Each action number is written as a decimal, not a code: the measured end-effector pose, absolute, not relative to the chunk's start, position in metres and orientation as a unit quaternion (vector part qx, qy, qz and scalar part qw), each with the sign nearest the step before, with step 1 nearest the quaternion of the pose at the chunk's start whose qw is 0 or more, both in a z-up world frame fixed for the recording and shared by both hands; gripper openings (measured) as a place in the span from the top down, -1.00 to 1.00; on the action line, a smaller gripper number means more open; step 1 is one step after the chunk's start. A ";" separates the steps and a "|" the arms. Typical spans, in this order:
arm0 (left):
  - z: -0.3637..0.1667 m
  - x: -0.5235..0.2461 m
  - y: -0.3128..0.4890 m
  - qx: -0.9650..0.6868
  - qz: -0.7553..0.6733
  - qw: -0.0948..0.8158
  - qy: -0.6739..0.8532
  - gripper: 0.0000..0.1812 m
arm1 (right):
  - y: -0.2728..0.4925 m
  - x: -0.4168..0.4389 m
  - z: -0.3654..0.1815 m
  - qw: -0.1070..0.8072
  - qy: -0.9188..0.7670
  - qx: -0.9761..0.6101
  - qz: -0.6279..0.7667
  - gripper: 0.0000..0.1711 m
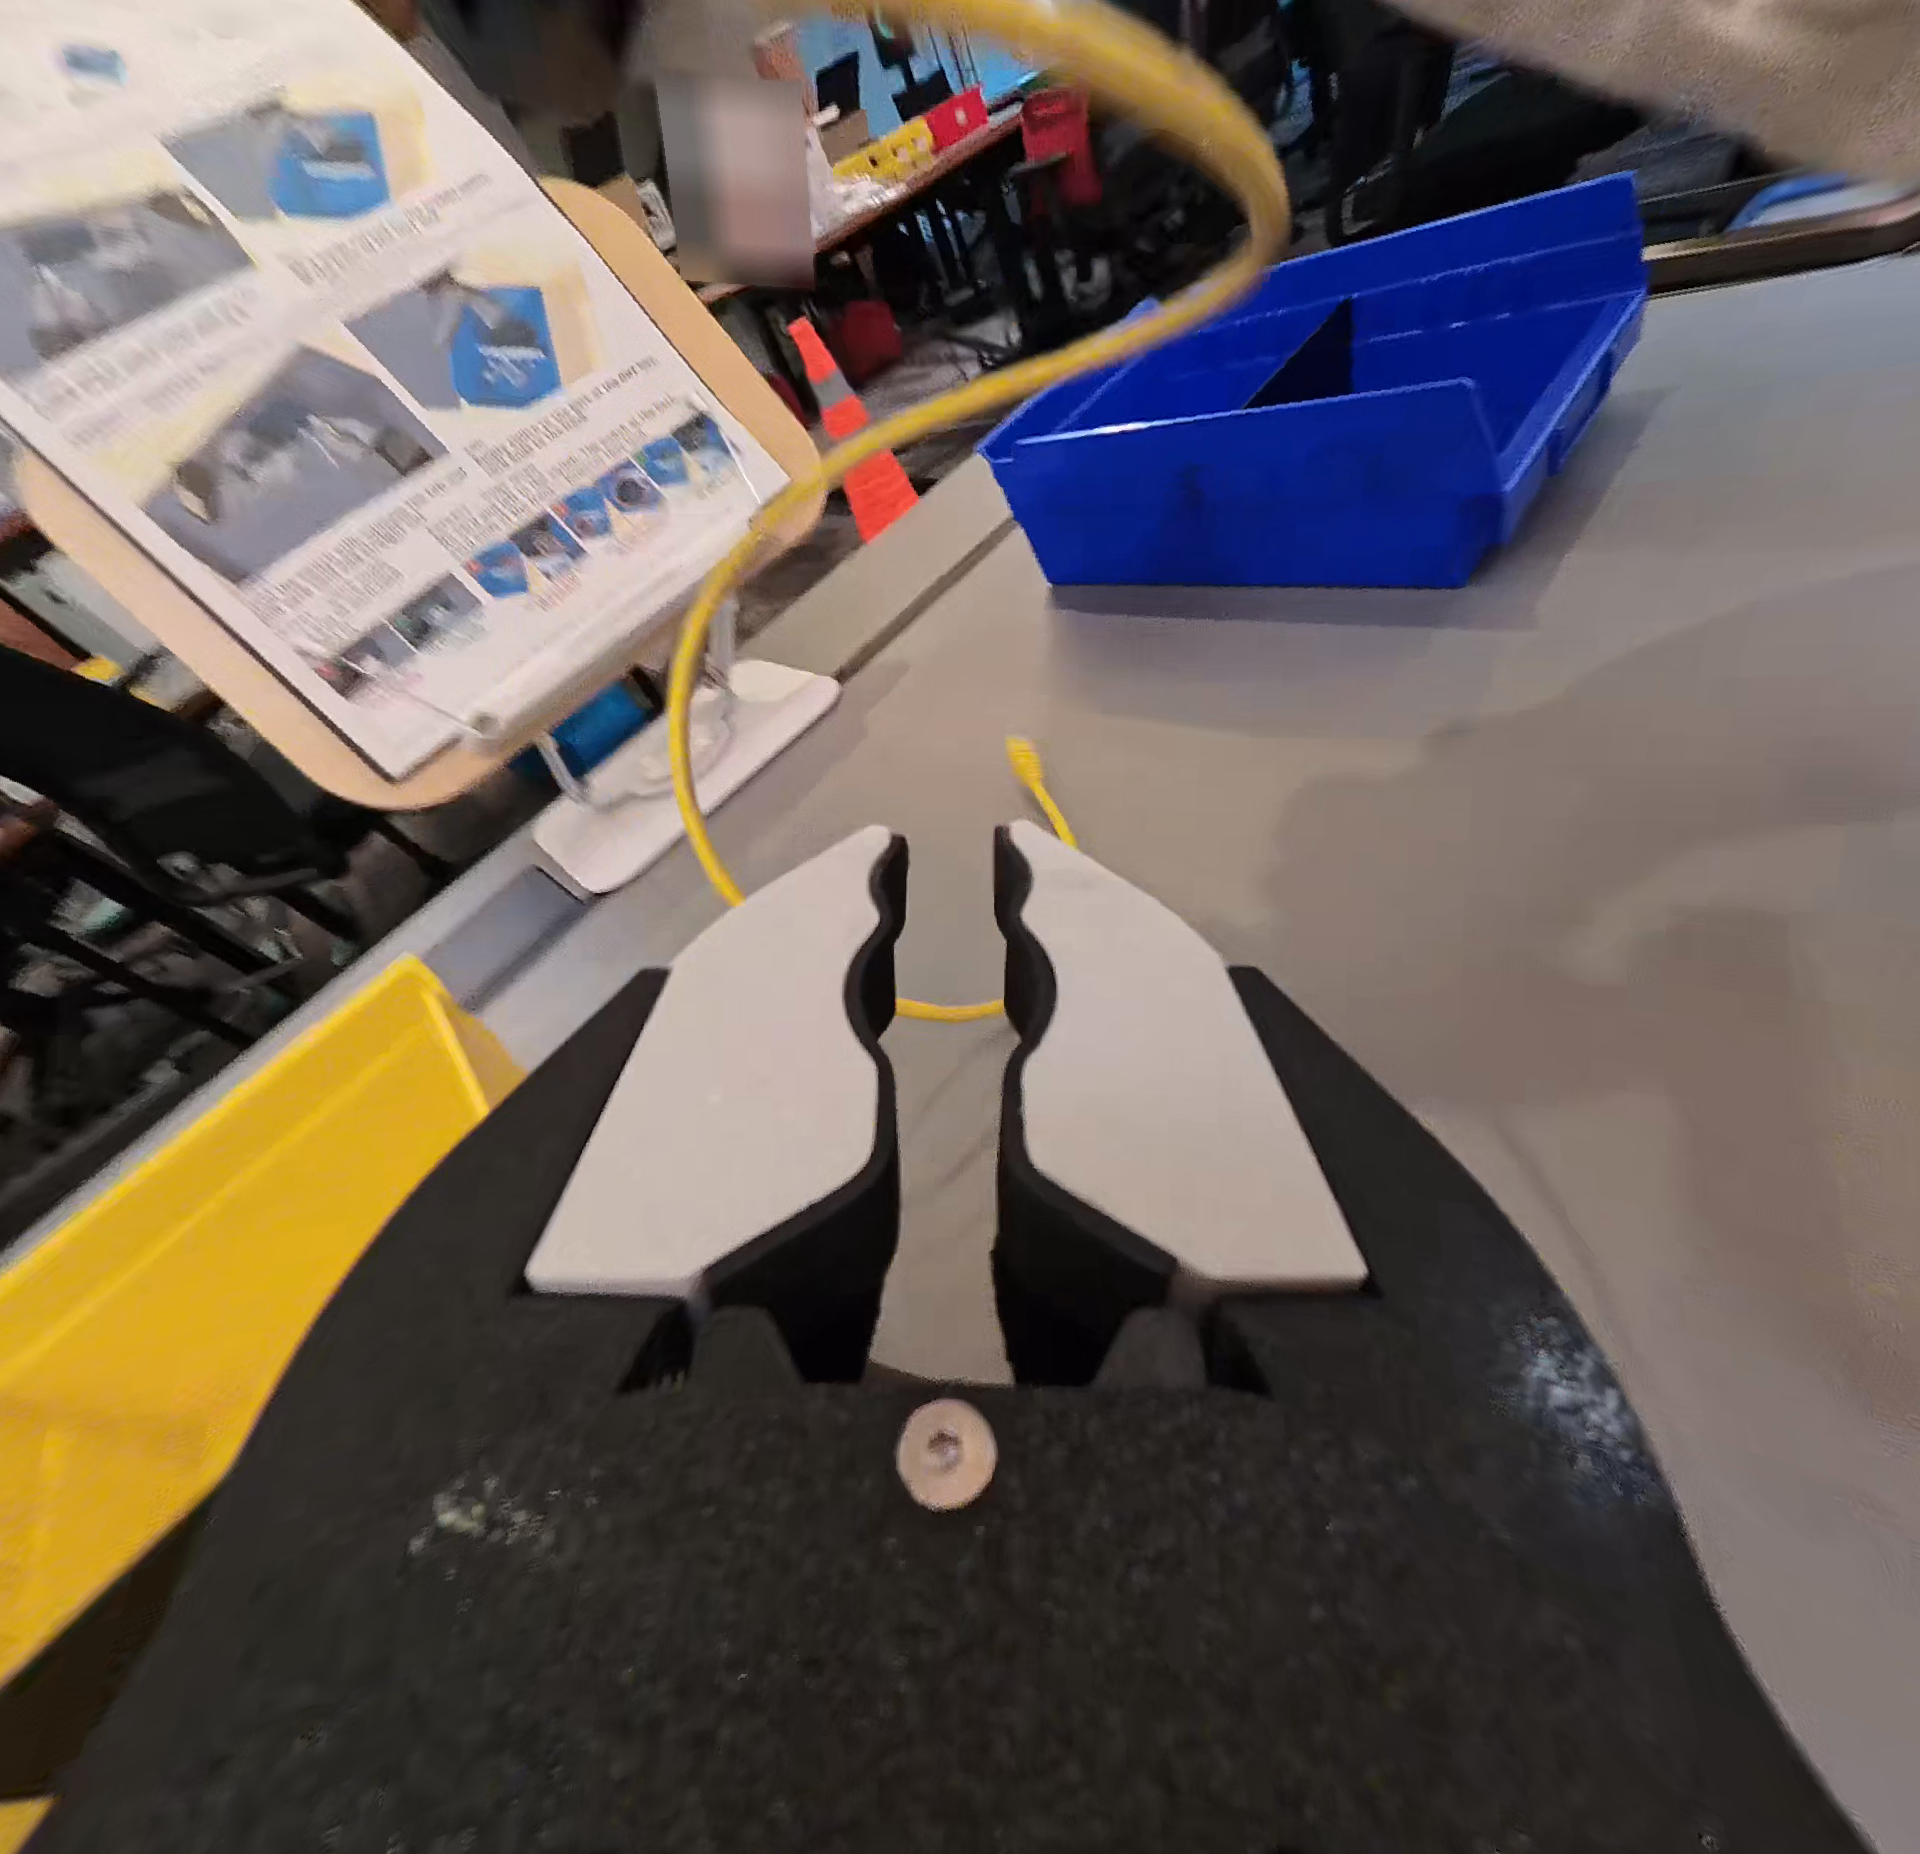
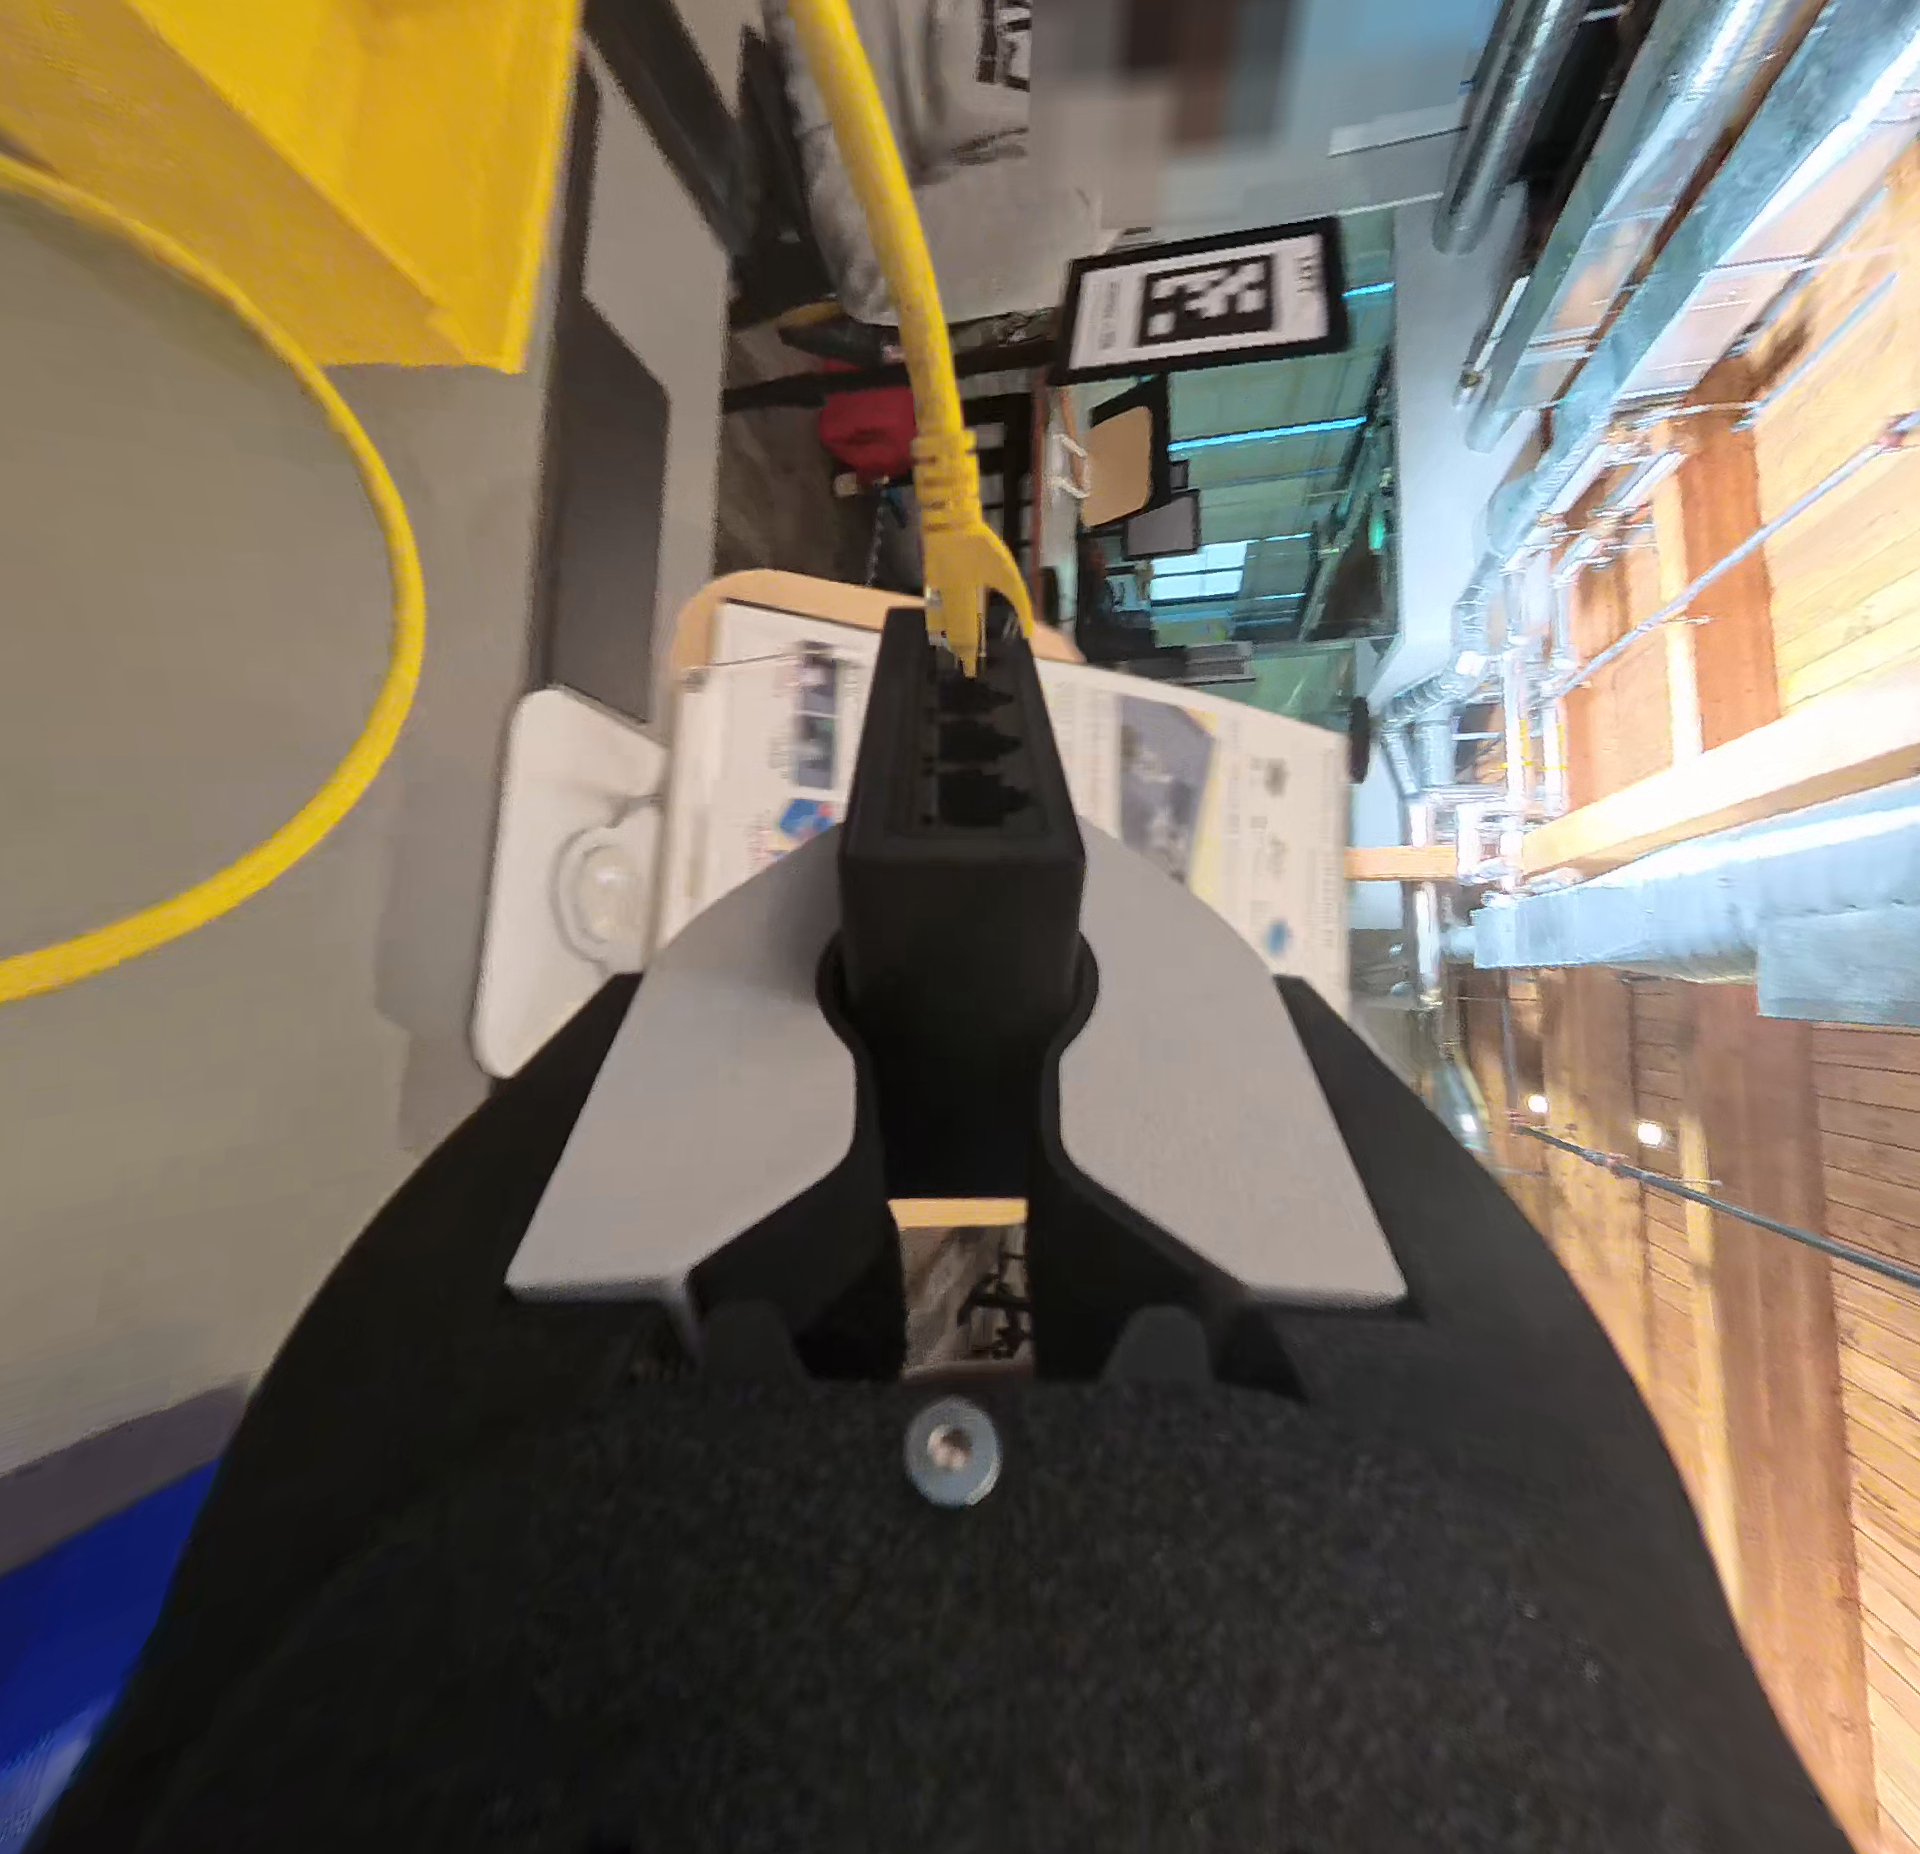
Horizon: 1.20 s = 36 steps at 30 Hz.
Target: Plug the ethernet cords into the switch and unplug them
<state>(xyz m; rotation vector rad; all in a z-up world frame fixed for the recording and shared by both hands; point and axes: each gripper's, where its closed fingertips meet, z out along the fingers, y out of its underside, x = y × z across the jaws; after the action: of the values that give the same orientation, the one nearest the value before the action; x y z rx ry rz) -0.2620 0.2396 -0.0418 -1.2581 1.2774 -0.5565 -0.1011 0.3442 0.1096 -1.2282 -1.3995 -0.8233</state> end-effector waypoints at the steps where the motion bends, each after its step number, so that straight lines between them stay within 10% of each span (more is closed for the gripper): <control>1: -0.046 -0.265 0.235 -0.552 -0.252 0.576 0.547 0.83 | 0.342 -0.104 0.085 0.516 -0.590 -0.523 -0.335 0.64; 10: -0.122 -0.316 0.186 -0.699 -0.352 0.416 0.463 0.64 | 0.348 -0.101 -0.077 0.505 -0.547 -0.594 -0.304 0.64; 36: -0.162 -0.453 0.307 -0.768 -0.193 0.472 0.387 0.61 | 0.355 -0.103 -0.084 0.502 -0.553 -0.602 -0.283 0.64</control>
<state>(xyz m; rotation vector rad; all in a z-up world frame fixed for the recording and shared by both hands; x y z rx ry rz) -0.4527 0.3070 -0.1623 -1.8796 0.9485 -0.4714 -0.1028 0.3550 -0.0845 -1.4536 -1.3360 -0.6849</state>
